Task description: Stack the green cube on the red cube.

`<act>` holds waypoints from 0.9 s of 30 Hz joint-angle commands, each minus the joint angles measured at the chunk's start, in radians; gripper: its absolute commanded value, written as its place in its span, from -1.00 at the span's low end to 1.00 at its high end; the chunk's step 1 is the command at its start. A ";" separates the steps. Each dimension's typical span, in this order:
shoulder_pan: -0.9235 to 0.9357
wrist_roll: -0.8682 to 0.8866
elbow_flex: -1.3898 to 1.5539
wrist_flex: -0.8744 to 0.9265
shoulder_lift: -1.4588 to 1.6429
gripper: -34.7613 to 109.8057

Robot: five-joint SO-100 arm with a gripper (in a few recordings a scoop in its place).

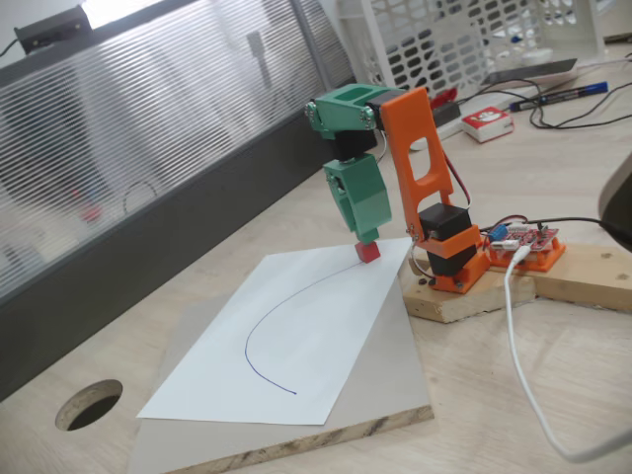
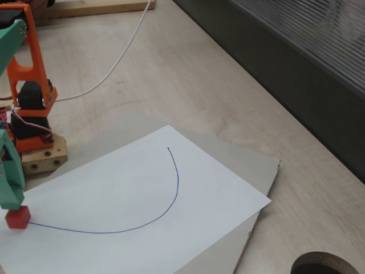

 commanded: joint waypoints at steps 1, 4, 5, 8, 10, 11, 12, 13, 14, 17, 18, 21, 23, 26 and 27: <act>0.005 0.006 -0.008 0.018 0.026 -0.33; 0.005 0.006 -0.009 0.018 0.028 -0.33; 0.005 0.005 -0.009 0.018 0.029 -0.33; 0.003 0.005 -0.009 0.017 0.029 -0.33; 0.003 0.005 -0.009 0.017 0.029 -0.33; 0.003 0.005 -0.009 0.017 0.029 -0.32; 0.003 0.005 -0.009 0.017 0.029 -0.31; 0.003 0.005 -0.009 0.017 0.029 -0.29; 0.003 0.005 -0.009 0.020 0.031 -0.27; 0.003 0.006 -0.009 0.028 0.032 -0.21; 0.003 0.009 -0.009 0.028 0.034 -0.21; 0.003 0.008 -0.009 0.028 0.034 -0.20; 0.003 0.006 -0.009 0.029 0.035 -0.20; 0.003 0.006 -0.009 0.029 0.035 -0.20; 0.003 0.006 -0.009 0.029 0.035 -0.20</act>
